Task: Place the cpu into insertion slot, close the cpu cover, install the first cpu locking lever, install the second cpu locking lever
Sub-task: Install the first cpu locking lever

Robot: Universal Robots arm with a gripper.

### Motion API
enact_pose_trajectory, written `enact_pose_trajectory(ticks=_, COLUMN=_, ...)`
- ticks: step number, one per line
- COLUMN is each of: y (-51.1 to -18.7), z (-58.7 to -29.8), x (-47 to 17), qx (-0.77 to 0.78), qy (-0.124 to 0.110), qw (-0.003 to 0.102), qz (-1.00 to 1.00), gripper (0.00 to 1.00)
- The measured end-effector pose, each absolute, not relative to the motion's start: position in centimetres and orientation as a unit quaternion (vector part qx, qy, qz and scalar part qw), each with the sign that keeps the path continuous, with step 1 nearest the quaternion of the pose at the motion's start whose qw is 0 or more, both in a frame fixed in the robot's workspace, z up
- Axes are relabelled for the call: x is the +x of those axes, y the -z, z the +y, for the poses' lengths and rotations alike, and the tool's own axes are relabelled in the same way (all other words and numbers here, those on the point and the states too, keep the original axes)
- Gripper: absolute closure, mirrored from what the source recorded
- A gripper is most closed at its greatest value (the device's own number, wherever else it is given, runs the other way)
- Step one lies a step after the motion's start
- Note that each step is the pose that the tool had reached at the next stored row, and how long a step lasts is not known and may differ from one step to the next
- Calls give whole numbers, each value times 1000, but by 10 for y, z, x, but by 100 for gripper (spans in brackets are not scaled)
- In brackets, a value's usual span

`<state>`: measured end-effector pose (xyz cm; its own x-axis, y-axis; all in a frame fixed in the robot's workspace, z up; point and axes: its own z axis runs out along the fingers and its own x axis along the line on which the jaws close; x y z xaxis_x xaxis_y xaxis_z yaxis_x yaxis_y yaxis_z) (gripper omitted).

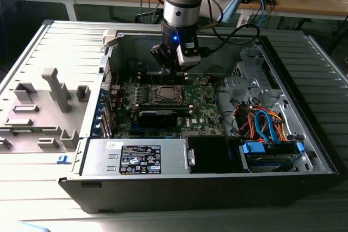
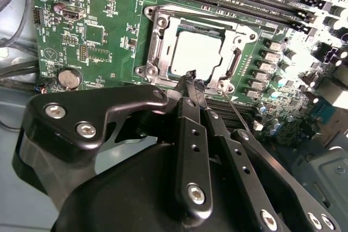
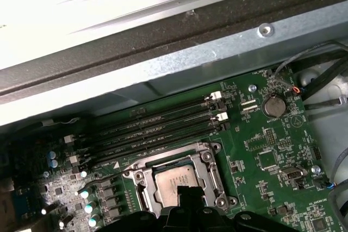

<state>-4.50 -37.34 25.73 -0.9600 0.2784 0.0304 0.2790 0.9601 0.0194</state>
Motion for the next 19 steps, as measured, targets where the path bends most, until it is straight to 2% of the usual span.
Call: enact_pose_trajectory(ticks=19, y=-257, z=-373, x=-45, qx=-124, qy=12, qw=14, qz=-992, gripper=89)
